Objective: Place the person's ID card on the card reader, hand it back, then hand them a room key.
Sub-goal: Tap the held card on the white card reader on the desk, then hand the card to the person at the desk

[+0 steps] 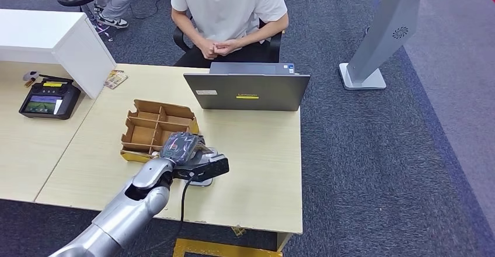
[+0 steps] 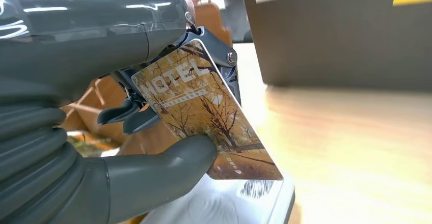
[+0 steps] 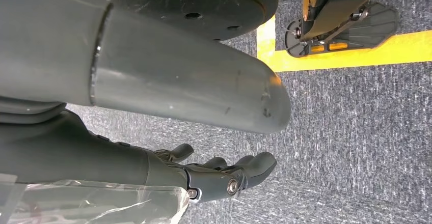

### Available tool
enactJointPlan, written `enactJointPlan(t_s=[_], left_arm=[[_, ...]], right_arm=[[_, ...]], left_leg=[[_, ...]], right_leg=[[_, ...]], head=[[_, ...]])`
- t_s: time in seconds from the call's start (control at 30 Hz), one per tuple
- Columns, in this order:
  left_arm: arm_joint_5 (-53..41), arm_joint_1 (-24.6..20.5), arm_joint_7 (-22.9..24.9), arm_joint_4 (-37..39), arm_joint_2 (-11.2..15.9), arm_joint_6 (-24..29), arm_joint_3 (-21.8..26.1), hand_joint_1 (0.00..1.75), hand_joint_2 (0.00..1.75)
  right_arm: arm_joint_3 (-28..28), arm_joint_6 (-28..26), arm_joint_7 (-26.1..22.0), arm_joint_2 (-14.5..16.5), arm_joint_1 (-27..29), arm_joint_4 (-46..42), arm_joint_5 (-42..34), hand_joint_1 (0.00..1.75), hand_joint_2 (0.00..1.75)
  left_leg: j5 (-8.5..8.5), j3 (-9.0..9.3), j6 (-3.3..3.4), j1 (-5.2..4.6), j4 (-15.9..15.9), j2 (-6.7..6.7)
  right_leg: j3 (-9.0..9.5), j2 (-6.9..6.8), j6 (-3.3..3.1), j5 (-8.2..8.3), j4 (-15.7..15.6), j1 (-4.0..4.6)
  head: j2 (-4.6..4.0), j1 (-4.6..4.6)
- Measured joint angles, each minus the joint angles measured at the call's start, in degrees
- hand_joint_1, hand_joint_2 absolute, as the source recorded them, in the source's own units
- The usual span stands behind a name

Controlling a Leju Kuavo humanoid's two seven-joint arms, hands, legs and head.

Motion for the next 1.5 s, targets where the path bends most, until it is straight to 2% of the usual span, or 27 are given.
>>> enactJointPlan(t_s=[0.57, 0.73, 0.87, 0.93, 1.03, 1.2, 1.37, 1.5], left_arm=[[4.12, -0.82, -2.03, 2.19, 0.83, -2.43, -0.36, 1.75, 1.75], [2.65, -1.20, -1.90, 0.80, 0.96, 4.89, -0.37, 1.75, 1.75], [1.18, -2.36, -1.18, -2.04, 1.26, 7.17, -0.34, 1.75, 1.75], [-0.79, -3.23, -1.17, -3.80, 1.84, 10.04, -0.20, 1.75, 1.75], [-3.69, -6.60, -1.29, -6.11, 3.32, 13.71, 0.88, 1.75, 1.75], [-9.20, -12.85, -0.92, -6.68, 5.78, 15.12, 2.92, 1.75, 1.75], [-11.66, -21.99, -1.03, -3.60, 7.22, 14.50, 4.75, 1.75, 1.75], [-14.93, -27.58, 1.64, 1.60, 7.04, 11.90, 4.90, 1.75, 1.75]], right_arm=[[1.67, 0.05, 0.10, 0.00, -0.12, 0.04, -1.09, 0.00, 0.00], [2.03, 0.28, -0.46, 0.00, -0.08, 0.05, -1.56, 0.00, 0.00], [2.46, 0.40, -0.66, 0.00, -0.12, 0.09, -1.56, 0.00, 0.00], [2.83, 0.44, -0.68, -0.01, -0.10, 0.09, -1.30, 0.00, 0.00], [3.48, 0.46, -0.66, -0.02, -0.18, 0.09, -0.75, 0.00, 0.00], [4.91, 0.60, 0.22, -0.02, -0.56, 0.09, 0.22, 0.00, 0.00], [6.30, 0.86, 1.28, -0.02, -1.36, 0.05, 0.86, 0.00, 0.00], [7.21, 1.07, 1.65, -0.02, -1.85, 0.03, 0.99, 0.00, 0.00]], left_leg=[[0.04, 0.20, 0.02, 0.00, -0.02, -0.12], [0.12, 0.14, 0.02, 0.01, -0.01, -0.12], [0.13, 0.12, 0.02, 0.01, 0.00, -0.14], [0.14, 0.05, 0.02, 0.02, 0.01, -0.14], [0.14, 0.00, 0.03, 0.02, 0.00, -0.15], [0.20, -0.06, -0.02, 0.08, 0.00, -0.15], [0.26, -0.10, -0.03, 0.08, 0.01, -0.15], [0.27, -0.11, -0.04, 0.08, 0.02, -0.15]], right_leg=[[0.27, -0.22, 0.01, -0.01, 0.01, 0.00], [0.19, -0.20, -0.02, 0.07, 0.02, 0.01], [0.17, -0.19, -0.02, 0.07, 0.02, 0.02], [0.10, -0.18, -0.02, 0.07, 0.02, 0.03], [0.06, -0.20, -0.02, 0.07, 0.03, 0.04], [-0.01, -0.19, -0.04, 0.08, 0.05, 0.08], [-0.04, -0.20, -0.10, 0.13, 0.05, 0.08], [-0.07, -0.19, -0.09, 0.15, 0.05, 0.08]], head=[[0.00, 0.01], [0.00, -0.01], [0.00, 0.01], [0.00, 0.01], [0.00, 0.00], [0.00, 0.01], [0.00, -0.01], [0.00, 0.02]])
